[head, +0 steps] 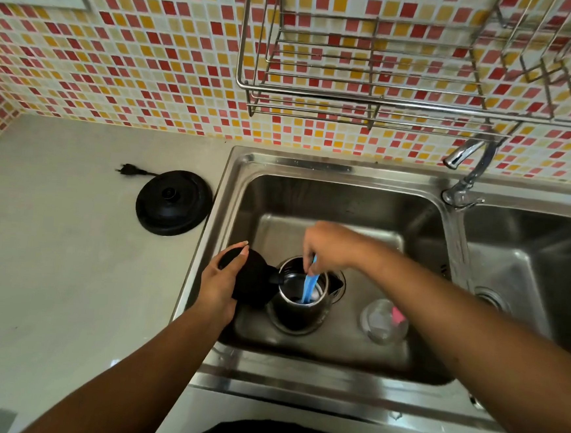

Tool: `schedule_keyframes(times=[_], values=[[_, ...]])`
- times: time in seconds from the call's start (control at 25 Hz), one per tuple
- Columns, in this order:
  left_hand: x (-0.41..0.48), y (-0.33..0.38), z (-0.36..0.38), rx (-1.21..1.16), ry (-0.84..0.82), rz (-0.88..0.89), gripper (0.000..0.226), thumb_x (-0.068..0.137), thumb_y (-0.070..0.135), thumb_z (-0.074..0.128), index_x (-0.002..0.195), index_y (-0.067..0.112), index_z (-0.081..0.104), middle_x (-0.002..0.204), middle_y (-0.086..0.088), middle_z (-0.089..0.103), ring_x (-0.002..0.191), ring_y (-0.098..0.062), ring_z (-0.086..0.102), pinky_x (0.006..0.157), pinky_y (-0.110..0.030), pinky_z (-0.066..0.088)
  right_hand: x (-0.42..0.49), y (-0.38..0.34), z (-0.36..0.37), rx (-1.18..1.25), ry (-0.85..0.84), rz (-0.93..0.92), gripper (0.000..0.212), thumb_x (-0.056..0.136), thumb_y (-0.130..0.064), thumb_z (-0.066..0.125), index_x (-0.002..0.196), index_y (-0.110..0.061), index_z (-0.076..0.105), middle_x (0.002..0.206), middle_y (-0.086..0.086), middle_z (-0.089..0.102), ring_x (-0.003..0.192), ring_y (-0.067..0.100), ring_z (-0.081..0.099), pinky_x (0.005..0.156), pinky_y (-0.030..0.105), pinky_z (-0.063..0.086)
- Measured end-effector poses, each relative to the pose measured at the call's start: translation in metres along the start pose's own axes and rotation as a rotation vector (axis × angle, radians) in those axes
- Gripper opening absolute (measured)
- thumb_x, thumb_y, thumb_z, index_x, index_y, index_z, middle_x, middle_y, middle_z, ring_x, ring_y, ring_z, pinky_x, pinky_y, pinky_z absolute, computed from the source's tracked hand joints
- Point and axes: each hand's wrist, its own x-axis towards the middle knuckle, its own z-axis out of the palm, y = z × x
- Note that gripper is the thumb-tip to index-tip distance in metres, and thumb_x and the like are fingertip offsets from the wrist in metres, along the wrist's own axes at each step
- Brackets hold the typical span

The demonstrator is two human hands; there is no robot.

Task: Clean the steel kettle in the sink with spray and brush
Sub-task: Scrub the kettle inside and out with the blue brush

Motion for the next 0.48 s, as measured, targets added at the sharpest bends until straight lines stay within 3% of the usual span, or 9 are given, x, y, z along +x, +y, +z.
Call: schedule_keyframes(times=[0.12, 0.2, 0.32, 0.4, 0.48], values=[[-0.001, 0.0, 0.002, -0.01, 0.003, 0.027, 0.025, 0.081, 0.022, 0.074, 0.106, 0.021, 0.072, 0.119, -0.018, 0.065, 0.106, -0.035, 0.064, 0.075, -0.038, 0.059, 0.0, -0.012, 0.041, -0.117, -0.1, -0.038, 0.018, 0.078, -0.01, 0.072, 0.093, -0.015, 0.078, 0.097, 0.001, 0.076, 0.092, 0.018, 0.068, 0.081, 0.031, 0.053], [-0.002, 0.0, 0.003, -0.001, 0.009, 0.026, 0.027, 0.081, 0.022, 0.074, 0.107, 0.02, 0.072, 0.118, -0.018, 0.065, 0.105, -0.034, 0.065, 0.069, -0.034, 0.058, -0.001, -0.006, 0.031, 0.012, -0.06, 0.01, 0.017, 0.08, -0.009, 0.068, 0.092, -0.014, 0.078, 0.09, 0.001, 0.076, 0.073, 0.01, 0.068, 0.072, 0.027, 0.053], [-0.003, 0.001, 0.004, -0.012, 0.013, 0.029, 0.027, 0.08, 0.022, 0.075, 0.107, 0.019, 0.072, 0.117, -0.019, 0.066, 0.103, -0.033, 0.066, 0.069, -0.034, 0.058, -0.004, 0.011, 0.0, 0.342, 0.105, 0.172, 0.018, 0.082, -0.005, 0.062, 0.088, -0.011, 0.078, 0.064, -0.004, 0.07, 0.039, -0.002, 0.055, 0.048, 0.016, 0.047], [-0.002, 0.001, 0.003, -0.01, 0.003, 0.025, 0.027, 0.08, 0.022, 0.075, 0.106, 0.02, 0.072, 0.118, -0.019, 0.065, 0.103, -0.034, 0.066, 0.073, -0.036, 0.058, -0.001, 0.012, 0.009, 0.517, 0.102, 0.321, 0.018, 0.084, -0.003, 0.061, 0.092, -0.006, 0.076, 0.057, -0.005, 0.067, 0.036, 0.001, 0.055, 0.04, 0.013, 0.044], [-0.003, 0.001, 0.002, 0.015, -0.005, 0.011, 0.025, 0.08, 0.022, 0.074, 0.105, 0.022, 0.072, 0.118, -0.018, 0.065, 0.105, -0.034, 0.065, 0.077, -0.039, 0.058, 0.005, -0.004, 0.041, 0.592, 0.031, 0.428, 0.021, 0.085, -0.004, 0.059, 0.102, 0.001, 0.07, 0.074, 0.007, 0.071, 0.041, 0.007, 0.057, 0.042, 0.016, 0.048]])
